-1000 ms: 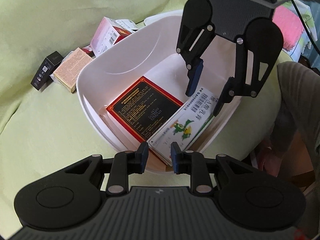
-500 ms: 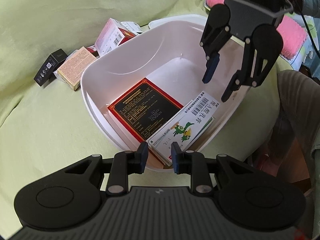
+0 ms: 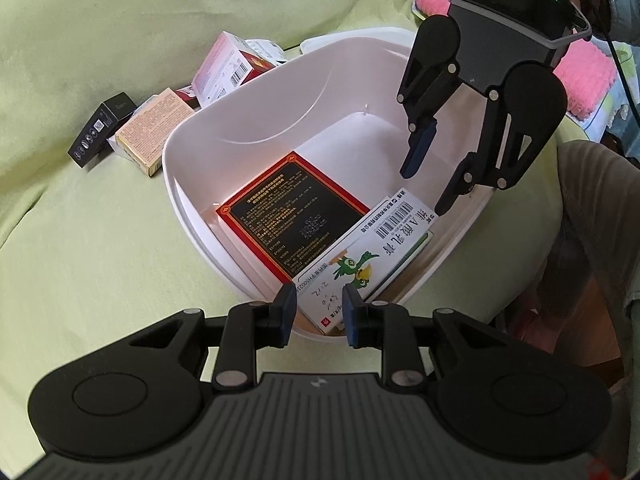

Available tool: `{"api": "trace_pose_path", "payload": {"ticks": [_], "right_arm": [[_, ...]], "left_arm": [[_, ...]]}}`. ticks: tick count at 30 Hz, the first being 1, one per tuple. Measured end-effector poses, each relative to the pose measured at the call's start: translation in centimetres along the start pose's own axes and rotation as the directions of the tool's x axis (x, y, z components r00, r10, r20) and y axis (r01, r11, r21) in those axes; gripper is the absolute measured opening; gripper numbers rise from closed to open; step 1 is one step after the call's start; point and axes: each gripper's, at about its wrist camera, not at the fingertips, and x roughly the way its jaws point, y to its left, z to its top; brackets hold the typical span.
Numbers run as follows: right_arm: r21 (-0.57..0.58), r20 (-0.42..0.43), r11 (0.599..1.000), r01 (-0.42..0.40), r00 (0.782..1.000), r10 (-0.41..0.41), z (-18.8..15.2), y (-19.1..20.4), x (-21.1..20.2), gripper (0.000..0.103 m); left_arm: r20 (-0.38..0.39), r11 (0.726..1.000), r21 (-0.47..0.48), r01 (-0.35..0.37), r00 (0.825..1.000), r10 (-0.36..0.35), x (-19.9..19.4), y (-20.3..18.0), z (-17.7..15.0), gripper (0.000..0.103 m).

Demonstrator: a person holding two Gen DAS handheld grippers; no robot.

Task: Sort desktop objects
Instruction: 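Open the right gripper to release the parrot box in the bin, then move the right gripper back toward the tan yellow-edged box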

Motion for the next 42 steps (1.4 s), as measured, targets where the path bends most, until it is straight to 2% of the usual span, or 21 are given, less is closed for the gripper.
{"api": "trace_pose_path", "payload": {"ticks": [3,6,7,10,11,13,15,16,17,18,24,28,36,39,42], "right_arm": [[0.041,0.014,0.999,0.016,1.0,-0.016,-0.2,-0.5,-0.7,0.038],[0.076,0.052,0.996,0.038,0.998,-0.042,-0.3,-1.4,-1.7,0.05],[0.087,0.065,0.995,0.046,0.997,-0.051,-0.3,-1.7,-2.1,0.057],[0.123,0.101,0.99,0.066,0.992,-0.079,-0.3,-2.6,-3.1,0.07],[0.135,0.113,0.988,0.073,0.99,-0.088,-0.3,-2.9,-3.4,0.078],[0.159,0.137,0.984,0.085,0.985,-0.107,-0.3,-3.5,-4.1,0.087],[0.183,0.158,0.978,0.097,0.979,-0.127,-0.3,-4.1,-4.7,0.09],[0.19,0.161,0.976,0.106,0.977,-0.138,-0.2,-4.4,-4.7,0.094],[0.195,0.164,0.974,0.115,0.975,-0.148,-0.1,-4.7,-4.7,0.1],[0.192,0.166,0.974,0.125,0.973,-0.157,-0.1,-4.8,-4.8,0.101],[0.18,0.172,0.972,0.154,0.967,-0.185,0.0,-5.6,-4.9,0.102],[0.178,0.202,0.97,0.165,0.959,-0.2,0.8,-7.3,-5.8,0.102],[0.179,0.272,0.966,0.185,0.935,-0.229,2.7,-11.1,-7.8,0.102],[0.179,0.297,0.965,0.192,0.924,-0.239,3.4,-12.6,-8.5,0.102],[0.149,0.301,0.969,0.195,0.925,-0.232,5.3,-14.6,-8.2,0.102]], "left_arm": [[0.012,1.0,-0.012,-0.007,1.0,0.007,-0.2,0.3,0.1,0.037],[0.023,1.0,-0.028,-0.013,1.0,0.014,-0.4,0.7,0.4,0.04],[0.027,0.999,-0.034,-0.015,1.0,0.016,-0.5,0.9,0.5,0.04],[0.037,0.999,-0.044,-0.029,0.999,0.031,-0.6,1.4,1.0,0.05],[0.041,0.998,-0.048,-0.036,0.998,0.038,-0.6,1.5,1.2,0.054],[0.048,0.997,-0.057,-0.045,0.998,0.048,-0.7,1.9,1.5,0.058],[0.051,0.996,-0.066,-0.054,0.997,0.058,-0.7,2.1,1.9,0.065],[0.053,0.996,-0.071,-0.059,0.997,0.063,-0.7,2.2,2.0,0.067],[0.054,0.995,-0.076,-0.064,0.996,0.068,-0.7,2.3,2.1,0.073],[0.056,0.994,-0.081,-0.068,0.996,0.073,-0.7,2.5,2.1,0.079],[0.082,0.991,-0.106,-0.086,0.992,0.095,-0.9,3.5,2.6,0.08],[0.098,0.986,-0.109,-0.123,0.986,0.134,-1.2,4.9,3.2,0.08],[0.144,0.974,-0.142,-0.174,0.97,0.195,-1.8,10.0,5.8,0.079],[0.142,0.972,-0.157,-0.174,0.97,0.196,-0.7,12.4,7.0,0.079],[0.137,0.972,-0.172,-0.158,0.974,0.182,1.1,14.8,8.1,0.08]]}}
